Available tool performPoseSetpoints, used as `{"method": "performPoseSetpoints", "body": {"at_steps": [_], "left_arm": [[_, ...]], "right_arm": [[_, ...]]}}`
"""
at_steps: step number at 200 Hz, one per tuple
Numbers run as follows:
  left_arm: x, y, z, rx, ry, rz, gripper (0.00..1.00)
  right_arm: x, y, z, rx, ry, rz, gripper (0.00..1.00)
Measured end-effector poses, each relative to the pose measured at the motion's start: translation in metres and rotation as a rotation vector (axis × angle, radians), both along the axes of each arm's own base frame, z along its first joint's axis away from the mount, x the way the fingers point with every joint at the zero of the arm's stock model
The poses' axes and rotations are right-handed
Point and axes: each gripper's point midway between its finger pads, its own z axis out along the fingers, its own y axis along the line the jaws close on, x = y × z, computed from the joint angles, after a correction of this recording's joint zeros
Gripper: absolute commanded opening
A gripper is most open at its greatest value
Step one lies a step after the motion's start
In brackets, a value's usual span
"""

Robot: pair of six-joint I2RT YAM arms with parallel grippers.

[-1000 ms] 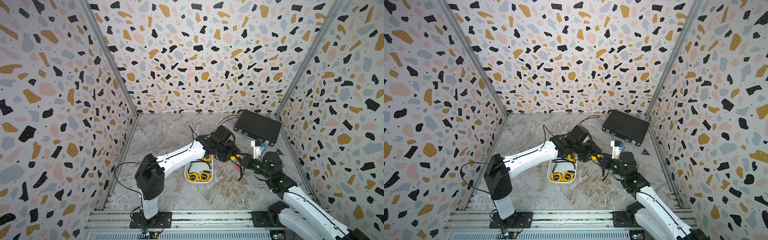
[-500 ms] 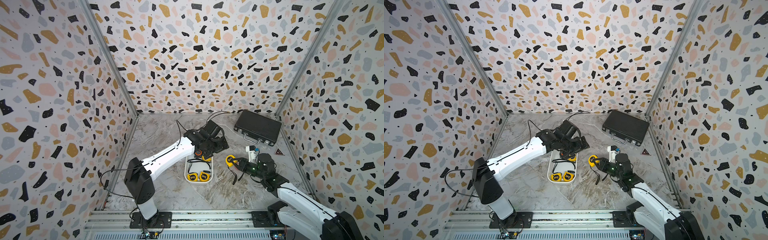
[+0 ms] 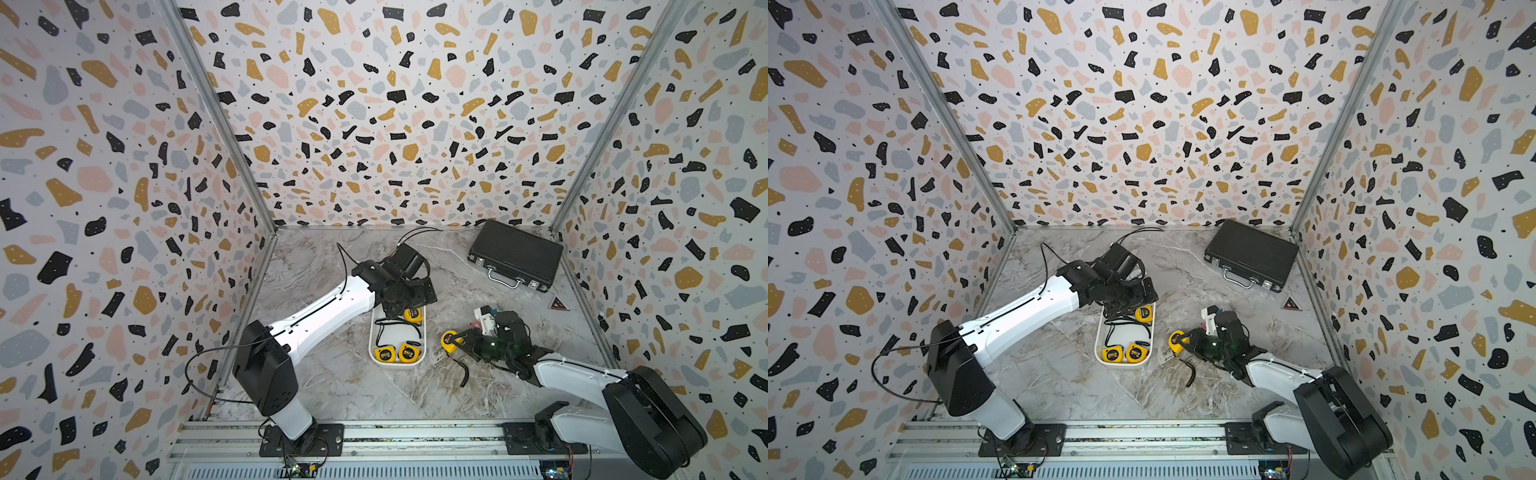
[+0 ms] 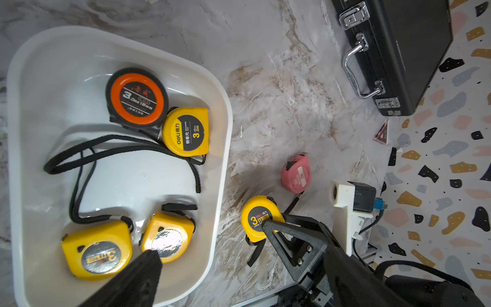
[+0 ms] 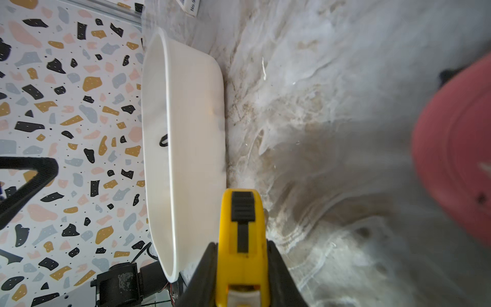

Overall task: Take the tape measure out of the storage box
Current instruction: Place the tape measure at the center of the board.

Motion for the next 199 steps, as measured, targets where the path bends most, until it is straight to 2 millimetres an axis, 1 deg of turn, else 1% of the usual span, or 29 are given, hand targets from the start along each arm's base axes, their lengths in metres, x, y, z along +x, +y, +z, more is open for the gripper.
{"method": "performPoseSetpoints", "body": {"at_steps": [22, 62, 100, 116, 137, 158, 177, 199], "left_arm": [[-0.004, 0.004, -0.006, 0.012, 0.010, -0.003, 1.00], [-0.008, 0.011, -0.008, 0.020, 0.008, -0.010, 1.00], [-0.006, 0.016, -0.008, 0.025, 0.004, -0.009, 1.00], [-0.005, 0.018, -0.008, 0.028, 0.001, -0.012, 1.00], [-0.003, 0.023, -0.011, 0.039, 0.003, -0.012, 1.00], [-0.003, 0.028, -0.014, 0.056, 0.006, -0.013, 1.00], [-0.001, 0.032, -0.015, 0.073, 0.001, -0.017, 1.00], [0.000, 0.037, -0.018, 0.103, -0.011, -0.033, 1.00]], "right_arm": [[-0.006, 0.004, -0.008, -0.019, 0.025, 0.019, 0.12], [-0.013, 0.007, -0.017, -0.059, 0.062, 0.032, 0.18], [-0.015, 0.007, -0.019, -0.083, 0.087, 0.030, 0.40], [-0.015, 0.005, -0.021, -0.108, 0.100, 0.030, 0.48], [-0.018, 0.001, -0.022, -0.147, 0.116, 0.031, 0.56], [-0.020, -0.003, -0.017, -0.182, 0.118, 0.039, 0.62], [-0.021, -0.006, -0.012, -0.211, 0.114, 0.045, 0.71], [-0.025, -0.012, -0.009, -0.248, 0.117, 0.055, 0.77]]}}
